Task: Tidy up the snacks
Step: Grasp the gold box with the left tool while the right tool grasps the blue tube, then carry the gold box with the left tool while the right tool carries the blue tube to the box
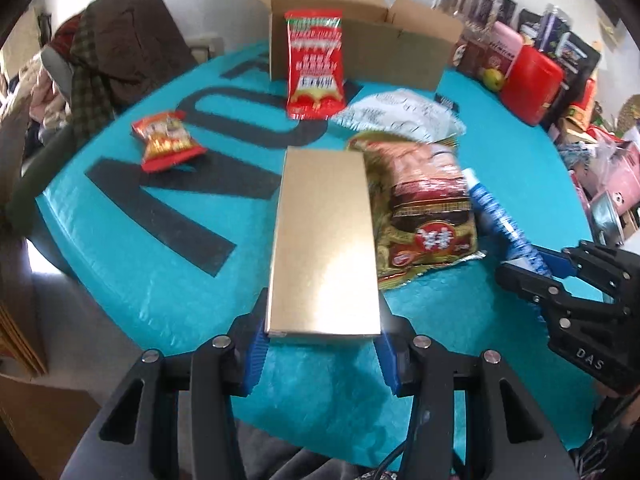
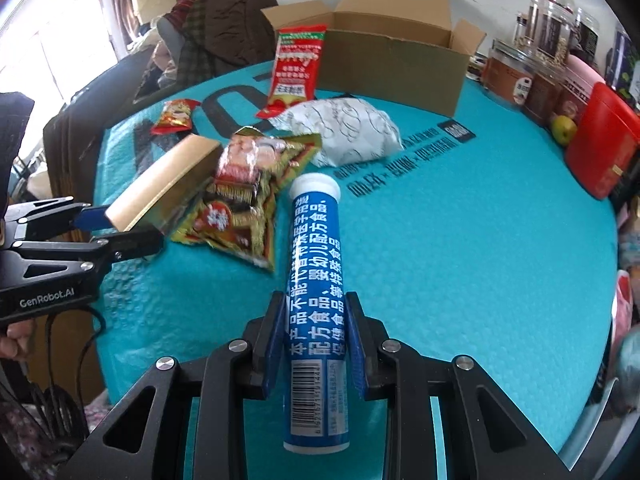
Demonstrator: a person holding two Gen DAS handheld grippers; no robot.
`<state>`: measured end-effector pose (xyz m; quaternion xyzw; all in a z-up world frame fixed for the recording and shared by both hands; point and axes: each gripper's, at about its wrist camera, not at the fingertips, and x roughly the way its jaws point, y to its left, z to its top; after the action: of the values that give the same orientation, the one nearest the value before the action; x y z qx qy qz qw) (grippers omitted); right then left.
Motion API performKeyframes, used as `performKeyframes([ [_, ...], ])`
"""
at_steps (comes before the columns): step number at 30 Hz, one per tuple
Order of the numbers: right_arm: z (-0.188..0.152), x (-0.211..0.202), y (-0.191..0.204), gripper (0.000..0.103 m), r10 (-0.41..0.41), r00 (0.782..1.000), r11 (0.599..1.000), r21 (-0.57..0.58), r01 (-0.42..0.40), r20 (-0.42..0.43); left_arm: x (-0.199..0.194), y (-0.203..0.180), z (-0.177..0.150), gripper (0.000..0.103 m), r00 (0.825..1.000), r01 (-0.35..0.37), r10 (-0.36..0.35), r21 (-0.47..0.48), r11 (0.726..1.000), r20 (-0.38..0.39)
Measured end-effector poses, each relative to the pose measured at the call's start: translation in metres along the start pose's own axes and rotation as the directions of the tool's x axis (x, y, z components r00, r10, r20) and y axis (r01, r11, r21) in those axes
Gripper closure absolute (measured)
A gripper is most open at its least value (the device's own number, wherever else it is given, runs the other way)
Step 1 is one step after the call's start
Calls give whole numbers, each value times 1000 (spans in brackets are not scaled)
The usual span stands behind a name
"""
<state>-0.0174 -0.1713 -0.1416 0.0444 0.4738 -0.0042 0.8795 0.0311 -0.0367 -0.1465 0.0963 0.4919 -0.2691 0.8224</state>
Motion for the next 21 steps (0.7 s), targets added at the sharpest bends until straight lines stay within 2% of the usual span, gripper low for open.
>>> performKeyframes([
  [3,0,4,-5,71,-10,1000,1000,18,10,-9,3,-4,5,57,1000,-29,28,21,999,13],
  [6,2,6,-8,49,-16,1000,999,33,16,-4,6,-6,9,57,999,-42,41,31,999,27],
  [10,4,9,-11,48,-30,1000,999,45,30,-6,11,-7,17,56,997,-66,65,43,997,36],
  [14,6,11,-13,48,-36,999,998,45,36,-2,16,-5,23,48,996,-79,77,38,996,50],
  [21,7,13,-11,50,-61,998,998,17,61,11,22,-1,30,44,995,-66,64,29,997,81],
])
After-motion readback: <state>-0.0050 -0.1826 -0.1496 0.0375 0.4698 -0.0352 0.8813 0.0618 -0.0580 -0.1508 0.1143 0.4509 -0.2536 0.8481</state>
